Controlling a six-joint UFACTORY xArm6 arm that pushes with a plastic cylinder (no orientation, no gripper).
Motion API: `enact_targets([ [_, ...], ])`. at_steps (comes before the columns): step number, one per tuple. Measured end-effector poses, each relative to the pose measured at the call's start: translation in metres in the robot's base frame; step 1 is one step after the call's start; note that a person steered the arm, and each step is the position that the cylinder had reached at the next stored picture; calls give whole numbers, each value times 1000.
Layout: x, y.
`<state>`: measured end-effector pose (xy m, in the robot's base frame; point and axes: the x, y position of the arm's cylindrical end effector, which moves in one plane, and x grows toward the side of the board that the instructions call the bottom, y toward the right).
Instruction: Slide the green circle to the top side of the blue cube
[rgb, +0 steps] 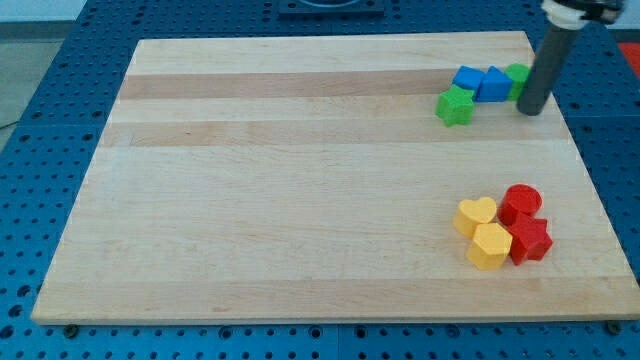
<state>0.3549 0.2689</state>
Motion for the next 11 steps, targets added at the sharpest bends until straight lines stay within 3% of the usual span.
enact_targets([
  [2,-22,30],
  [4,-84,-25],
  [6,-81,29],
  [7,-59,31],
  [9,-62,-85],
  [11,-83,-116],
])
